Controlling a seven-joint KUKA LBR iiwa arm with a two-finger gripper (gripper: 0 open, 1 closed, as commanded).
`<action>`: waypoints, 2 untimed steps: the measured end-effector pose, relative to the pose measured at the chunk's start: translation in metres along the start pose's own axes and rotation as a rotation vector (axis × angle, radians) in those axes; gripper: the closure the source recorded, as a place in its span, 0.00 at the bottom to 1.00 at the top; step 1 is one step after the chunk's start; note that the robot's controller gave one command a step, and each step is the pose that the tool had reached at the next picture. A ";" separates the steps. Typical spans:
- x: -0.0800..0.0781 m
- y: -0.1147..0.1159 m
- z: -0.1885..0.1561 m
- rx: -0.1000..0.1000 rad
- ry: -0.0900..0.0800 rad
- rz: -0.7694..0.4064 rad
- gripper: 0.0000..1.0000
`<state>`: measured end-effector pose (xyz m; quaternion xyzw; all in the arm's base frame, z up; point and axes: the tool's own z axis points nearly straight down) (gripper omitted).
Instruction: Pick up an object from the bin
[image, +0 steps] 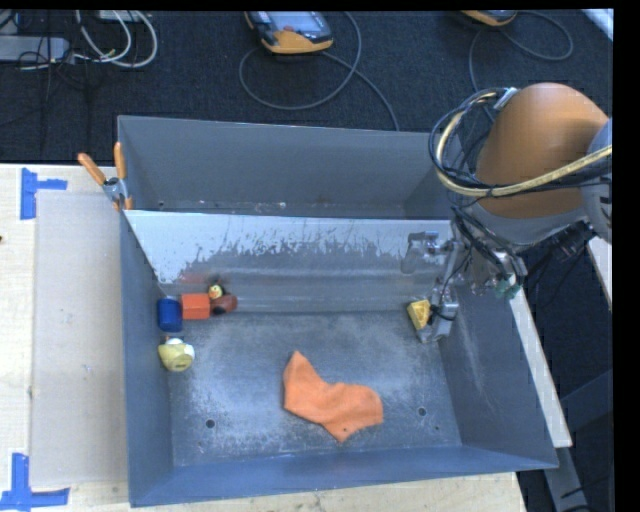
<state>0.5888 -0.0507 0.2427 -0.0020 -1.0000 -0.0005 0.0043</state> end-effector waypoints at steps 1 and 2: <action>-0.001 0.000 -0.005 0.001 -0.008 -0.001 0.00; 0.017 0.027 0.071 0.000 -0.008 0.027 0.00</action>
Offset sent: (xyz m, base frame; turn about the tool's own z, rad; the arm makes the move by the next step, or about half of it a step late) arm -0.0435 0.0646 -0.1727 0.0649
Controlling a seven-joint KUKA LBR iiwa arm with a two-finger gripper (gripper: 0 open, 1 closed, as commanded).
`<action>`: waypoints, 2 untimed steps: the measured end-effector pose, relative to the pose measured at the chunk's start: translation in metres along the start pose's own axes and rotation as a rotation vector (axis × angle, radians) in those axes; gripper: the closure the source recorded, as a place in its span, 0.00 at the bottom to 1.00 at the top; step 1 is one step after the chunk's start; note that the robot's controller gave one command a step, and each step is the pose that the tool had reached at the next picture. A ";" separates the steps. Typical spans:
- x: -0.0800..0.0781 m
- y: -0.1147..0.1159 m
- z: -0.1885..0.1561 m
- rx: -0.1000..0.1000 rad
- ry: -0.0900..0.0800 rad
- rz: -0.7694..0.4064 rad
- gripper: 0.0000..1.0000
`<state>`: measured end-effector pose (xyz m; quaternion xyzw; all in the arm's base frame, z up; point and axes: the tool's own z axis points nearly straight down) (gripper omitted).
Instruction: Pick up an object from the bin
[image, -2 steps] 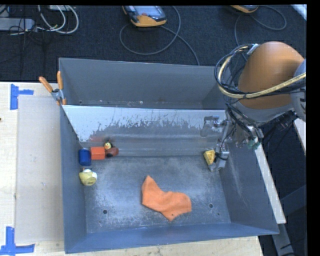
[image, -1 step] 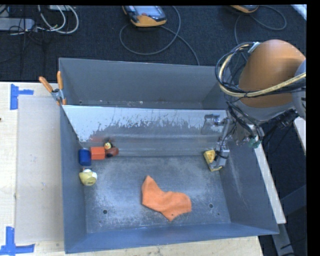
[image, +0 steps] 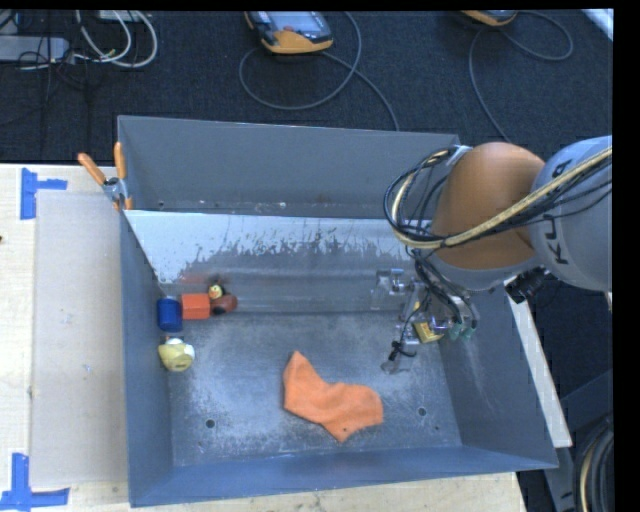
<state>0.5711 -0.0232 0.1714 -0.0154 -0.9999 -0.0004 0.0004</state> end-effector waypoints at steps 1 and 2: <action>0.040 0.028 0.015 0.000 0.008 -0.089 0.00; 0.065 0.037 0.016 0.000 0.003 0.112 0.00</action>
Offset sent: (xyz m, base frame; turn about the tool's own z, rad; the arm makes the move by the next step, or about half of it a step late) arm -0.0767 0.0437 -0.0174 0.1511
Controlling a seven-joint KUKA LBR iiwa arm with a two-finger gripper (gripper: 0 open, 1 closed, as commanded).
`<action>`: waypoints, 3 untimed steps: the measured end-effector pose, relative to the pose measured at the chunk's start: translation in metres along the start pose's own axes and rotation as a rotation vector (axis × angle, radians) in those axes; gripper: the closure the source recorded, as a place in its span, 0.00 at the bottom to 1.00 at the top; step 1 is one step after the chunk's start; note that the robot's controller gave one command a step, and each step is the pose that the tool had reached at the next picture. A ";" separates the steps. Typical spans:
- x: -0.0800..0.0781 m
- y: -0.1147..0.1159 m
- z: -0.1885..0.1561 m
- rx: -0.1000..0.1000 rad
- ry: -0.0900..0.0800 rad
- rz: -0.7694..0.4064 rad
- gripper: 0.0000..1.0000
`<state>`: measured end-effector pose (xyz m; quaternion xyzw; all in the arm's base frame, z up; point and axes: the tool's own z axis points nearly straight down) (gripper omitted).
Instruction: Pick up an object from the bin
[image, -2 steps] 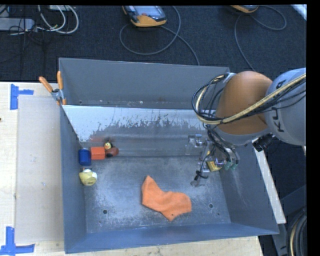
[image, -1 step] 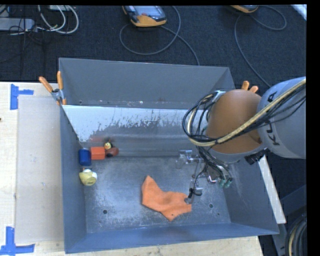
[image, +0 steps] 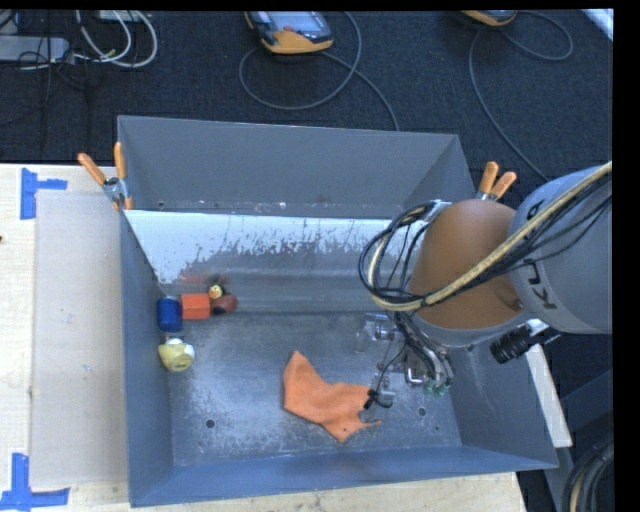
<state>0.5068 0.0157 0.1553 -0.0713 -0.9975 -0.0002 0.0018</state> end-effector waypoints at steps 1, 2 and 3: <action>0.011 0.009 0.083 0.000 0.005 0.025 0.00; 0.011 0.012 0.101 0.000 0.003 0.101 1.00; 0.012 0.012 0.099 0.000 0.002 0.111 1.00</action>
Offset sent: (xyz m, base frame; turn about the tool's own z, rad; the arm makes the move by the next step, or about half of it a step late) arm -0.0121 0.0161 -0.0853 0.1766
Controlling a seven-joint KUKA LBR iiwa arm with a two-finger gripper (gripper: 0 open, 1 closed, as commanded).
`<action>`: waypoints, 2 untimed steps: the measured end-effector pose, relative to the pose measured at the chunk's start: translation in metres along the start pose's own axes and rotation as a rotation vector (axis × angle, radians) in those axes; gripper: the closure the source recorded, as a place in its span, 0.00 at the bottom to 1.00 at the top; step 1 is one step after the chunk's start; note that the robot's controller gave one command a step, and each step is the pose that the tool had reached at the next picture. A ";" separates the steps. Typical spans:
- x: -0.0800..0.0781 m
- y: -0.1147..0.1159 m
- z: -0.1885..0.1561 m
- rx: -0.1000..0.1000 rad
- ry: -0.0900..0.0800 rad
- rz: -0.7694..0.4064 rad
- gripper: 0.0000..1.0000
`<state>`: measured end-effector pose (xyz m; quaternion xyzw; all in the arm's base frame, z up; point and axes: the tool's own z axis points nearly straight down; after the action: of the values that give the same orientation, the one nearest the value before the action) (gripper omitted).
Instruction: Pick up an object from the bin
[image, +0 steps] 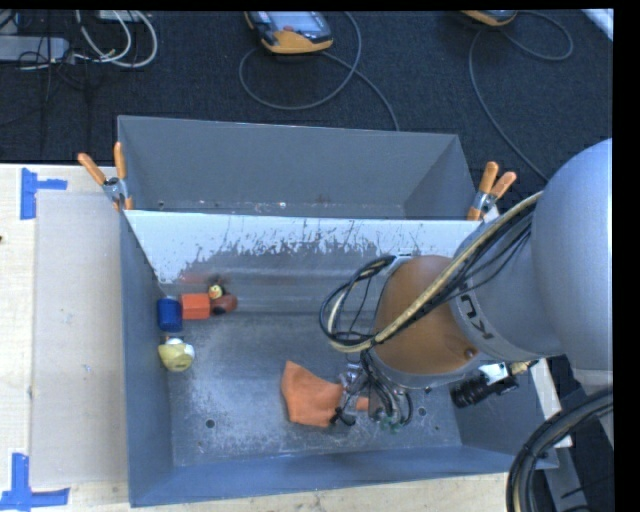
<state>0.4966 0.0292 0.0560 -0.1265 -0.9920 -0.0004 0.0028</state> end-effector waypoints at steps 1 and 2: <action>0.000 0.000 -0.003 0.000 -0.001 0.005 1.00; 0.002 -0.001 -0.010 0.001 0.005 0.002 1.00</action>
Offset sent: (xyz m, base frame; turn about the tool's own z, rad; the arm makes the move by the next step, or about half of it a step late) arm 0.0001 0.0000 0.0556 0.0000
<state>0.4950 0.0291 0.0664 -0.1275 -0.9918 0.0000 0.0051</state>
